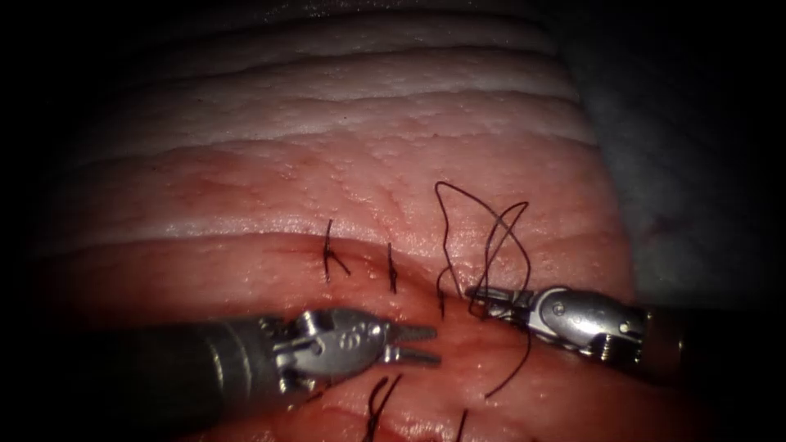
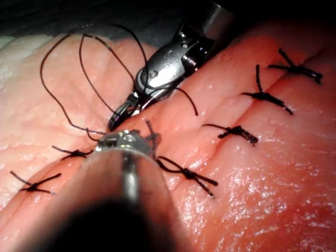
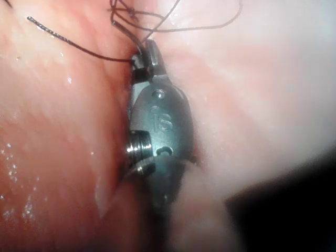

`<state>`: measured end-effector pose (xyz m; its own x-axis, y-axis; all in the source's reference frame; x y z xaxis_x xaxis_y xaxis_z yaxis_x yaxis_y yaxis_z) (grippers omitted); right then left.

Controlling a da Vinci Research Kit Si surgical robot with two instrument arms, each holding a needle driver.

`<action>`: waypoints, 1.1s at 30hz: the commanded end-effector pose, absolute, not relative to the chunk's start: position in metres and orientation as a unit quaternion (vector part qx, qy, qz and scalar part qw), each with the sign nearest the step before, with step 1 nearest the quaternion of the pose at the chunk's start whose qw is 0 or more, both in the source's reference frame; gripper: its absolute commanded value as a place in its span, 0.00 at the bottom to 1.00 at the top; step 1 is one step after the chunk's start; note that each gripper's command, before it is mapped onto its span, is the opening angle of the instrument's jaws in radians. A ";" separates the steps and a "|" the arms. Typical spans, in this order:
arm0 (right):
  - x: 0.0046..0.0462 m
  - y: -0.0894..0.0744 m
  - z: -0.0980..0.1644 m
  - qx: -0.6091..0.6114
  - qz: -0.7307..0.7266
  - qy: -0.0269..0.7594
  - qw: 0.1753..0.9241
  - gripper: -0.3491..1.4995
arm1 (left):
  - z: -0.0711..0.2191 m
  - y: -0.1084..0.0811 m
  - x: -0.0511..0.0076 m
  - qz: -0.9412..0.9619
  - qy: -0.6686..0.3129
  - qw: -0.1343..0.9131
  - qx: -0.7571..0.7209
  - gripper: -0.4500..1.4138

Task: Wound Closure
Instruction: Throw needle through skin above incision

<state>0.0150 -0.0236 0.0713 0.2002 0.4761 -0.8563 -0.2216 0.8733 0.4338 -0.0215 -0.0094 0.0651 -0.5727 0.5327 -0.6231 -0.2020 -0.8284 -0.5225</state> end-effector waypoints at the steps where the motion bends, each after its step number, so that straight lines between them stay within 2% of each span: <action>1: 0.0156 -0.023 0.072 0.111 0.228 0.607 0.753 0.00 | 0.065 -0.010 -0.0223 0.865 -0.198 0.208 -0.411 0.22; 9: 0.0157 -0.018 0.071 0.100 0.244 0.648 0.715 0.00 | 0.063 -0.009 -0.0259 0.867 -0.183 0.207 -0.415 0.22; 33: 0.0151 -0.013 0.068 -0.034 0.178 0.681 0.709 0.00 | 0.070 -0.007 -0.0281 0.865 -0.176 0.215 -0.417 0.22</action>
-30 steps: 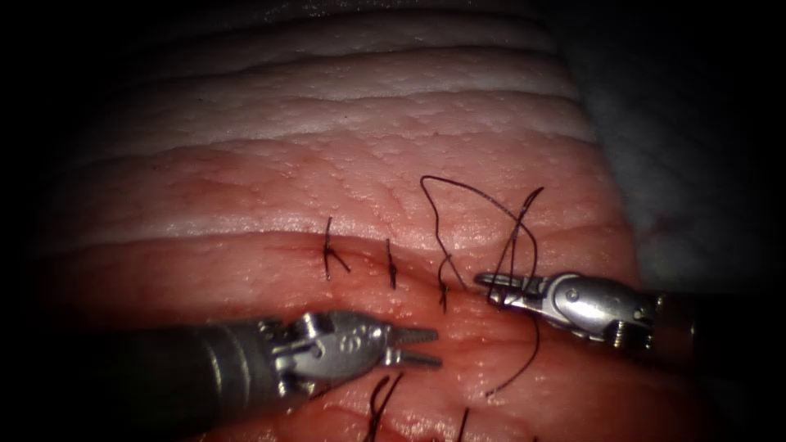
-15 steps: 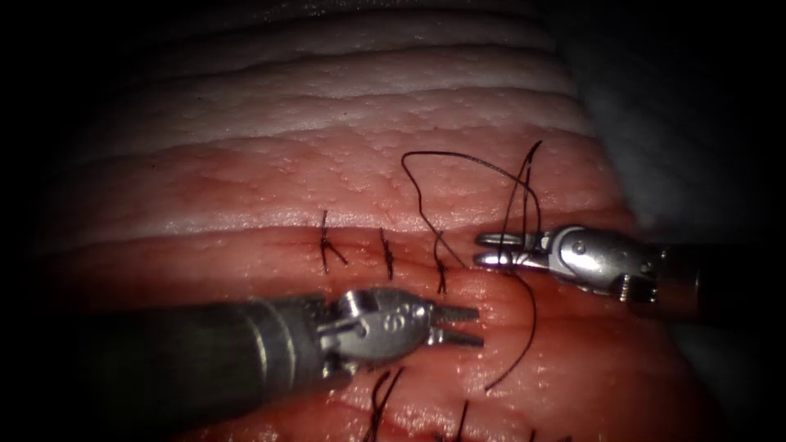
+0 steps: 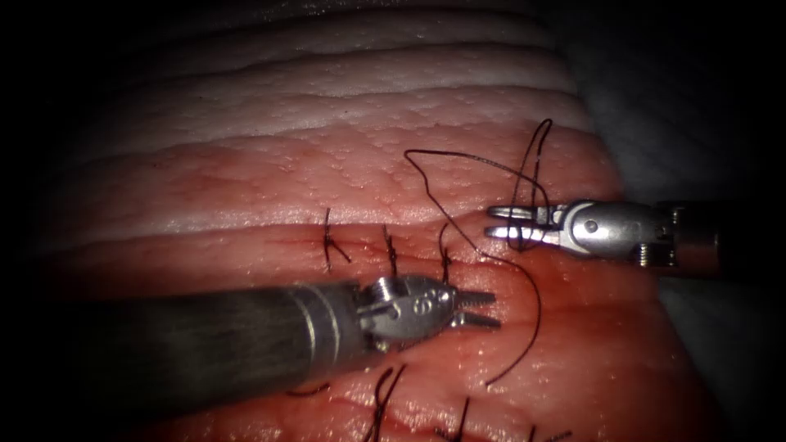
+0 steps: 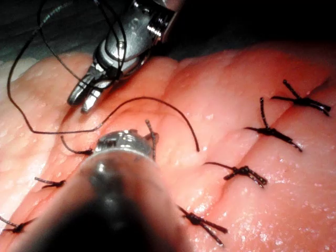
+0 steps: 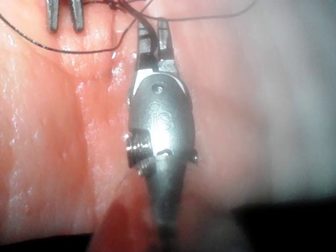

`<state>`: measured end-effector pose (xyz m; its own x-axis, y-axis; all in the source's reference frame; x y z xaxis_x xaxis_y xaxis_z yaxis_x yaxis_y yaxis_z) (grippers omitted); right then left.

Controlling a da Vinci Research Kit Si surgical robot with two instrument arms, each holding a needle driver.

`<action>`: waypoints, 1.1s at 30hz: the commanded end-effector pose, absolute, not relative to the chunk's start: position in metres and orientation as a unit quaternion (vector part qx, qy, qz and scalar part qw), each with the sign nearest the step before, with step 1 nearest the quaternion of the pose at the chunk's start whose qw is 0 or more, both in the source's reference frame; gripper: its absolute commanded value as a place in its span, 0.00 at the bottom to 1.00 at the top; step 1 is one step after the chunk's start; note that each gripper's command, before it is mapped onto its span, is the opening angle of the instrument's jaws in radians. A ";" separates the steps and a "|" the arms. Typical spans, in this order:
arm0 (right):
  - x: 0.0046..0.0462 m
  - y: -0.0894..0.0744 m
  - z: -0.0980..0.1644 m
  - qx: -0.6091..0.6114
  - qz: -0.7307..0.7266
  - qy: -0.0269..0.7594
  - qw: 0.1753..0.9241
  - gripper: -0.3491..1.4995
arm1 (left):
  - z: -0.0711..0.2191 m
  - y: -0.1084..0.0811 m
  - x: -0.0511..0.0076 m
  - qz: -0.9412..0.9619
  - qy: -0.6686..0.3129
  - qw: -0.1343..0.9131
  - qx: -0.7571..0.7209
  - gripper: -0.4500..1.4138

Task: Wound Closure
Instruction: Throw needle through skin above incision

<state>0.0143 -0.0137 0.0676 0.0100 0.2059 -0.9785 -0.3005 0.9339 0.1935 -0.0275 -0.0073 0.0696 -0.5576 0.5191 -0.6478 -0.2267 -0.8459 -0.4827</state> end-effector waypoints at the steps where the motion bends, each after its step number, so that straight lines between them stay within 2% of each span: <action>1: 0.0151 -0.013 0.068 -0.034 0.181 0.681 0.709 0.00 | 0.071 -0.008 -0.0280 0.865 -0.179 0.216 -0.416 0.22; 17: 0.0148 -0.012 0.067 -0.053 0.165 0.687 0.705 0.00 | 0.075 -0.009 -0.0271 0.867 -0.204 0.220 -0.398 0.23; 23: 0.0149 -0.011 0.067 -0.012 0.206 0.687 0.697 0.00 | 0.075 -0.009 -0.0271 0.867 -0.204 0.219 -0.397 0.23; 28: 0.0153 -0.011 0.068 0.084 0.285 0.674 0.677 0.00 | 0.075 -0.009 -0.0271 0.867 -0.205 0.219 -0.398 0.24; 33: 0.0162 -0.012 0.069 0.130 0.283 0.659 0.684 0.00 | 0.075 -0.010 -0.0272 0.867 -0.205 0.219 -0.398 0.25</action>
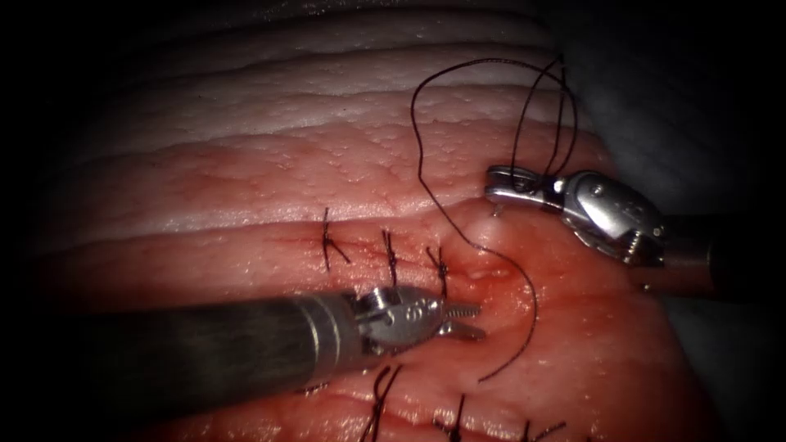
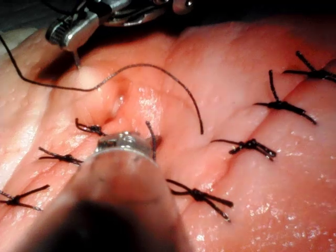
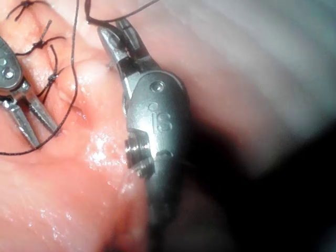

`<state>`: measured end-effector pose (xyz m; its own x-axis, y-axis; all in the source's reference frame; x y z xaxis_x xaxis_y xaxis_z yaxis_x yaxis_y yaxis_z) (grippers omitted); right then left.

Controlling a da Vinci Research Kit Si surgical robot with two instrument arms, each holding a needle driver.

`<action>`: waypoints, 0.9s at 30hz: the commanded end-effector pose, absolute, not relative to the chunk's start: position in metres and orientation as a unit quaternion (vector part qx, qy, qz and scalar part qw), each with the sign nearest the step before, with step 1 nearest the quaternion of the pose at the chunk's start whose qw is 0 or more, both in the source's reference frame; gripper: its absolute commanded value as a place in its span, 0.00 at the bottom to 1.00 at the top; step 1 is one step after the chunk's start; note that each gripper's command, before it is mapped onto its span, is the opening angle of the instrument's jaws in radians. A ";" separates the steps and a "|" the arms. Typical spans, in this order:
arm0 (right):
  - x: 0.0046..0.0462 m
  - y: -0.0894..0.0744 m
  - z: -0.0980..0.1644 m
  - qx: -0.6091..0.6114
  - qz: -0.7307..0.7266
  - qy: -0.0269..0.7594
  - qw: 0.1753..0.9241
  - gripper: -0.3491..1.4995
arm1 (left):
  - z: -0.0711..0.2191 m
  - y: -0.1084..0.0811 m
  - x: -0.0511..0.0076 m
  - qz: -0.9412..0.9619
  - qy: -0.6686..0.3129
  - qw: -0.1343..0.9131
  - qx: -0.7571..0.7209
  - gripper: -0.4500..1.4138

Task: Wound Closure
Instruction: Throw needle through skin above incision

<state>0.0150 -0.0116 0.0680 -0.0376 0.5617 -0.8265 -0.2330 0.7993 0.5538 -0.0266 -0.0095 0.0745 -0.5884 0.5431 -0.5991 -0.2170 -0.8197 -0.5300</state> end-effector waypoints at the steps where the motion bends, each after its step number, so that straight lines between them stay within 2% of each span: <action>1: 0.0165 -0.012 0.069 0.144 0.279 0.659 0.684 0.00 | 0.075 -0.010 -0.0272 0.867 -0.205 0.219 -0.398 0.25; 10: 0.0185 -0.013 0.070 0.280 0.238 0.630 0.685 0.00 | 0.074 -0.010 -0.0271 0.866 -0.207 0.220 -0.398 0.25; 14: 0.0186 -0.013 0.070 0.301 0.219 0.624 0.687 0.00 | 0.074 -0.010 -0.0270 0.866 -0.208 0.219 -0.398 0.26; 19: 0.0187 -0.013 0.070 0.406 0.249 0.603 0.640 0.00 | 0.074 -0.010 -0.0264 0.866 -0.210 0.216 -0.399 0.26; 27: 0.0196 -0.017 0.070 0.485 0.278 0.576 0.596 0.00 | 0.074 -0.010 -0.0262 0.865 -0.212 0.217 -0.400 0.26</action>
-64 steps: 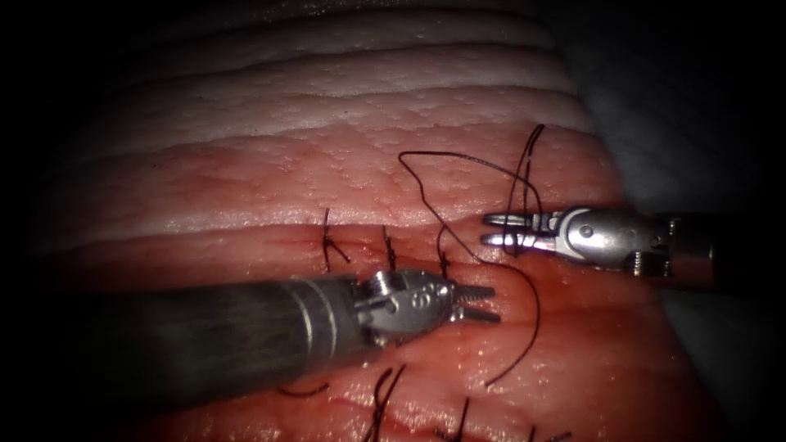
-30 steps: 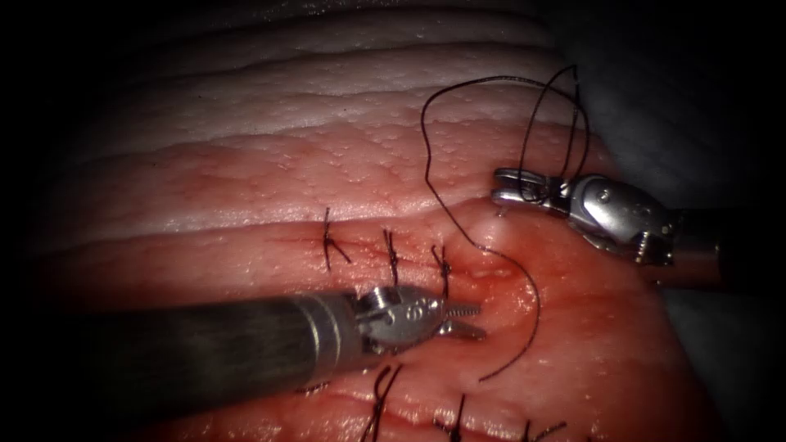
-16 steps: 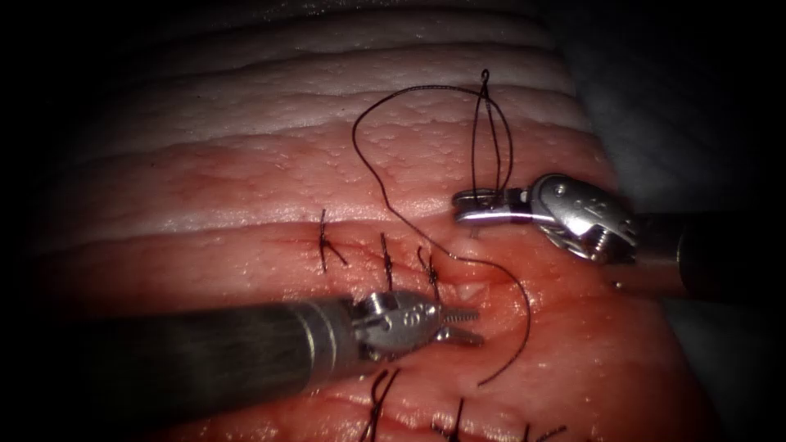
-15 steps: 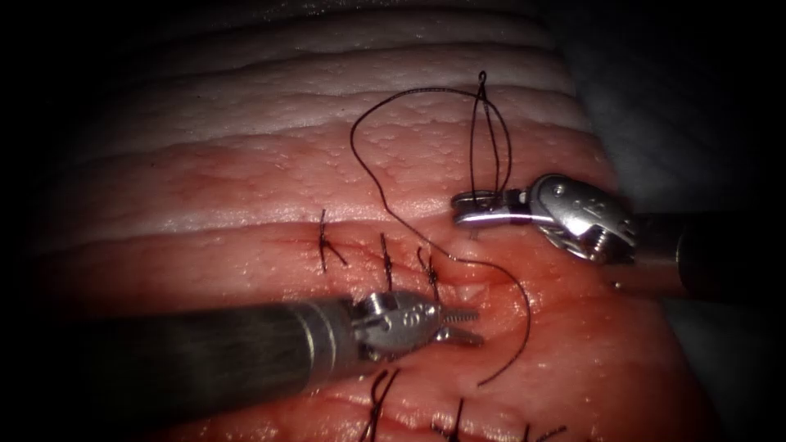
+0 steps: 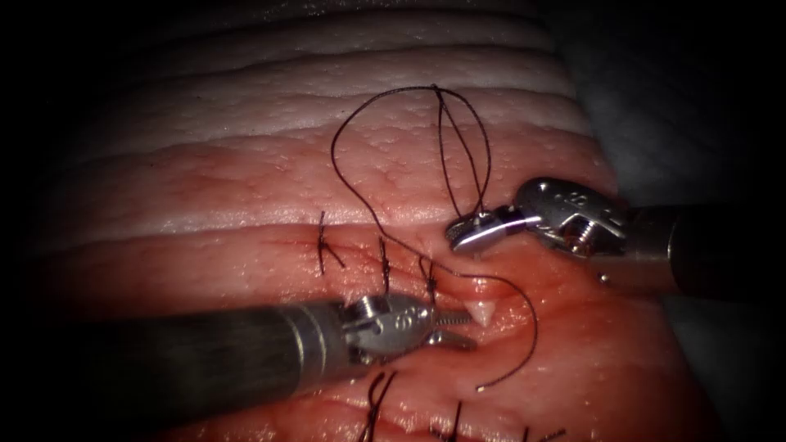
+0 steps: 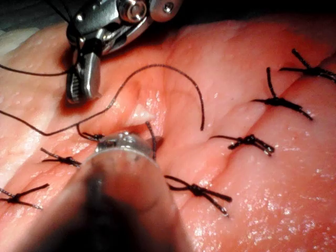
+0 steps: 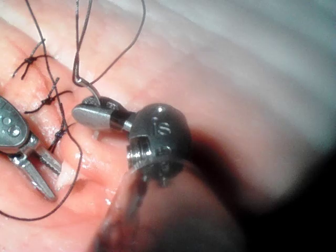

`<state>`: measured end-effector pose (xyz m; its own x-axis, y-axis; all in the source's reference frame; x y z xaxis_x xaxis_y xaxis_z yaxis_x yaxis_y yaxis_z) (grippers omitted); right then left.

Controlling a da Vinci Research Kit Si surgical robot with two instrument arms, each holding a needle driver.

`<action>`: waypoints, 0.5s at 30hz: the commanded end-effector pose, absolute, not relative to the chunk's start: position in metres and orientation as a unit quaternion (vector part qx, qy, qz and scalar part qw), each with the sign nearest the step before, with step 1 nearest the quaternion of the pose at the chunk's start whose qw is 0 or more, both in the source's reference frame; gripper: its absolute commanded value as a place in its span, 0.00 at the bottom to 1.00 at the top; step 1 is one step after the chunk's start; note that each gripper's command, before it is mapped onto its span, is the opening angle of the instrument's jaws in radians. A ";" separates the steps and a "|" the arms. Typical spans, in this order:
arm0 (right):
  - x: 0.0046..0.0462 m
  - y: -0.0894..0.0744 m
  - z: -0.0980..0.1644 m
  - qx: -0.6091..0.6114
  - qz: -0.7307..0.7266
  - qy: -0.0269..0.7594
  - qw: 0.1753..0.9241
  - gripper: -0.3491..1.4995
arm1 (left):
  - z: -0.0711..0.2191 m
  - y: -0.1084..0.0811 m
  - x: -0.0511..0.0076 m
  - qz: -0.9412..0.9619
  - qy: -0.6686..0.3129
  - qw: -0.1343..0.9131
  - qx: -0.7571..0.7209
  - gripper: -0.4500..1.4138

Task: Wound Closure
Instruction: Throw needle through skin above incision

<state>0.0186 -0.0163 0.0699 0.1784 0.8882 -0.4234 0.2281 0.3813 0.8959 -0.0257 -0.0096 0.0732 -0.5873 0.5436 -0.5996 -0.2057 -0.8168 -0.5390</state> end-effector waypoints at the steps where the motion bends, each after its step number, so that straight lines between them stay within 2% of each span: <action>1: 0.0196 -0.018 0.070 0.498 0.288 0.566 0.591 0.00 | 0.074 -0.010 -0.0263 0.865 -0.212 0.217 -0.399 0.26; 9: 0.0190 -0.018 0.069 0.473 0.351 0.563 0.580 0.00 | 0.073 -0.010 -0.0263 0.864 -0.213 0.220 -0.399 0.26; 10: 0.0189 -0.018 0.069 0.460 0.366 0.567 0.577 0.26 | 0.073 -0.010 -0.0264 0.864 -0.213 0.220 -0.399 0.26; 11: 0.0187 -0.017 0.069 0.429 0.379 0.578 0.582 0.48 | 0.073 -0.010 -0.0264 0.864 -0.213 0.220 -0.399 0.26; 13: 0.0180 -0.015 0.069 0.364 0.383 0.598 0.603 0.70 | 0.073 -0.010 -0.0265 0.864 -0.213 0.220 -0.399 0.26; 15: 0.0176 -0.014 0.069 0.331 0.382 0.606 0.615 0.78 | 0.073 -0.010 -0.0265 0.865 -0.213 0.217 -0.400 0.26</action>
